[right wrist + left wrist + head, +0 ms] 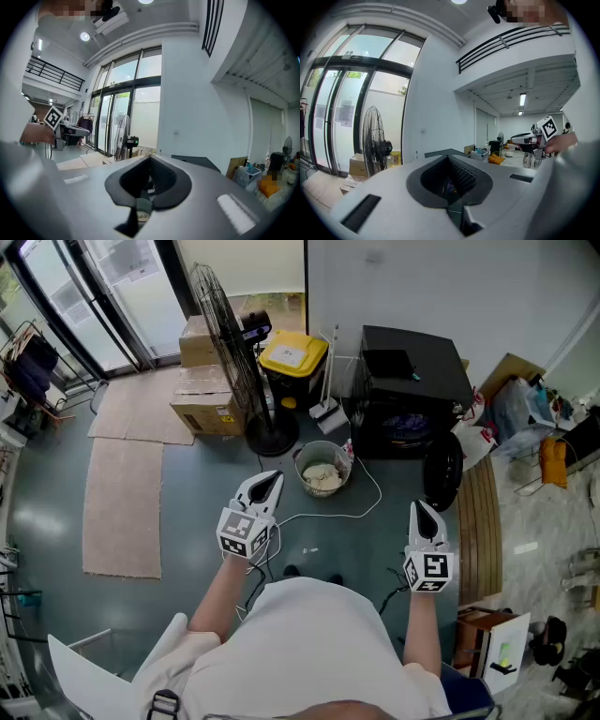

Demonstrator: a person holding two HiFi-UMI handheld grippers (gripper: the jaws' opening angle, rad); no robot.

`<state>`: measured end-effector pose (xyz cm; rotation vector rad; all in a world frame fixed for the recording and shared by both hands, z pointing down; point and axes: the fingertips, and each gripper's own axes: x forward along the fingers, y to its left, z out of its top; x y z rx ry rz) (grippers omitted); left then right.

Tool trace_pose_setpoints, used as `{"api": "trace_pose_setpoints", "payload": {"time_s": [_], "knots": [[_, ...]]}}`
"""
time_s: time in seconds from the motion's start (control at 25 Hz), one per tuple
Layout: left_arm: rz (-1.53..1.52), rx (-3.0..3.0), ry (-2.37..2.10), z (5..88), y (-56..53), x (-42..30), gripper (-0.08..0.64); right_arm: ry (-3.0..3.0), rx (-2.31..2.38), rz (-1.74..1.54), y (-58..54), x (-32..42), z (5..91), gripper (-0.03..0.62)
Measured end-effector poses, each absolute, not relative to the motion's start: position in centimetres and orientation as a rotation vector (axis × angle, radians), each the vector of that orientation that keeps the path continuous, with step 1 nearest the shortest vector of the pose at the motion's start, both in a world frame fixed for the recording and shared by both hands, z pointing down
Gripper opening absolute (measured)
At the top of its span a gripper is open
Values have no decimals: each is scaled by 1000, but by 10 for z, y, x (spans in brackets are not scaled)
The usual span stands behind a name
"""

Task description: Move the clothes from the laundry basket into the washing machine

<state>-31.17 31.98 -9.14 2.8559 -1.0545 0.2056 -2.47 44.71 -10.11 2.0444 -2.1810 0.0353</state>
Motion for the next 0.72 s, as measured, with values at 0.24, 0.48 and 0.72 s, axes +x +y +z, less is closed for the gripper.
{"api": "trace_pose_setpoints", "payload": {"time_s": [0.24, 0.48, 0.72], "knots": [[210, 2858, -1051, -93, 321, -310, 6, -2186, 2043, 29, 449, -25, -103, 11], [220, 2864, -1042, -94, 322, -303, 6, -2195, 2065, 32, 448, -22, -108, 11], [233, 2865, -1033, -94, 326, -292, 6, -2180, 2084, 62, 451, -9, -104, 11]]}}
